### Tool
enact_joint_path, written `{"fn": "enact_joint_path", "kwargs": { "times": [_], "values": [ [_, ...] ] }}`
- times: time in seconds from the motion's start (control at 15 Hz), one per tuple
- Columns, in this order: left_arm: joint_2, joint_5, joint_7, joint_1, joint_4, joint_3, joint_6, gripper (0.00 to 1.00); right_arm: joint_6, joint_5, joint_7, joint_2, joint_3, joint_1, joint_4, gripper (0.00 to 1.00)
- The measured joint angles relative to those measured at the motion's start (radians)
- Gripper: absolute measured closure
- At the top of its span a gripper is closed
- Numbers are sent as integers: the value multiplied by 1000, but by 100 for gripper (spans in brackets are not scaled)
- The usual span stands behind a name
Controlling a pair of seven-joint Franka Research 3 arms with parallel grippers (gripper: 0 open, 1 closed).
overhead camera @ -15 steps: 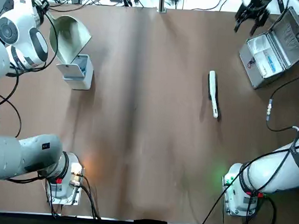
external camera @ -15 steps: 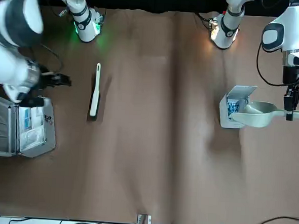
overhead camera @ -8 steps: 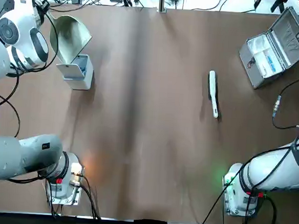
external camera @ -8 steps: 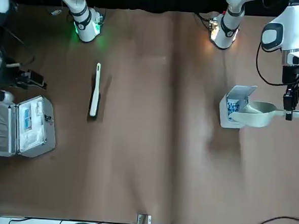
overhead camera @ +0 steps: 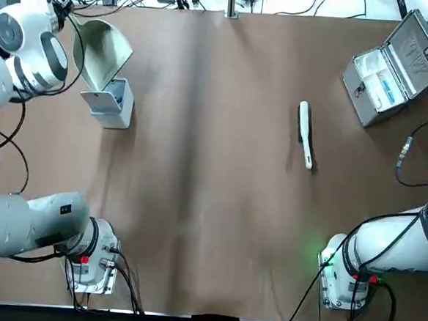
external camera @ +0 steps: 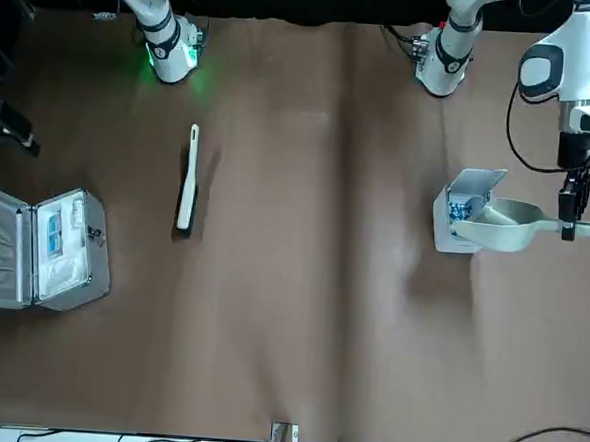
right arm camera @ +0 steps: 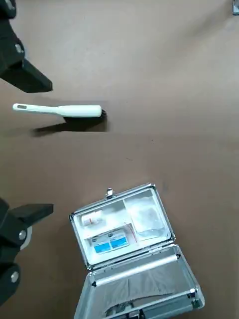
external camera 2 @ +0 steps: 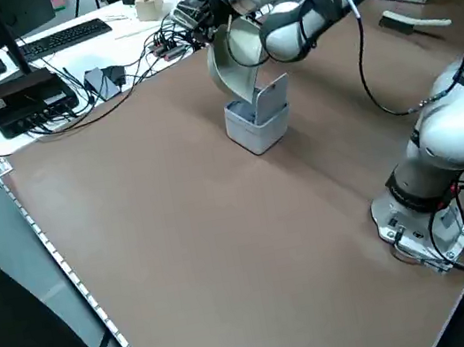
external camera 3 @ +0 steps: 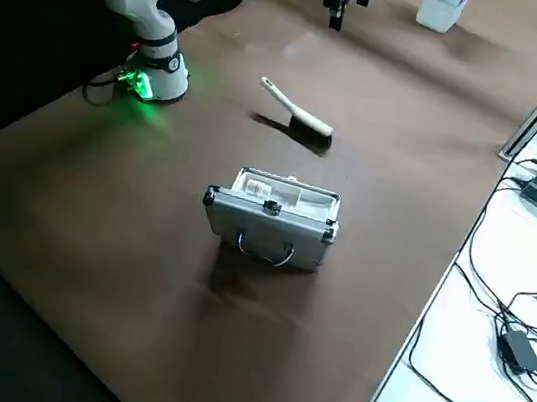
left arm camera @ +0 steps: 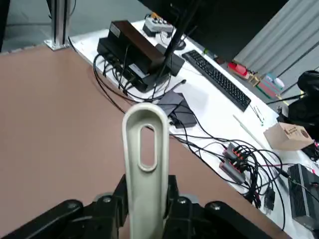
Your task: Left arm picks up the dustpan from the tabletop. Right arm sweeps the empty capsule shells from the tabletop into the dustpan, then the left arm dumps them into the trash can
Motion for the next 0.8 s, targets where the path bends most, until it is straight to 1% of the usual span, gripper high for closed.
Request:
{"fn": "enact_joint_path", "kwargs": {
  "times": [0.13,0.27,0.4,0.6,0.8],
  "values": [
    [20,0,-1,3,73,5,-99,67,-3,0,0,-13,1,-2,-3,2],
    [49,0,-1,16,162,8,-203,67,0,0,0,-17,5,-2,-13,2],
    [85,0,-1,26,243,15,-282,67,23,0,0,-17,10,-1,-30,2],
    [154,0,-12,25,347,51,-385,67,62,0,-1,-17,13,-1,-36,2],
    [225,0,-25,23,464,98,-532,67,69,0,-1,-17,14,-1,-37,2]
  ]
}}
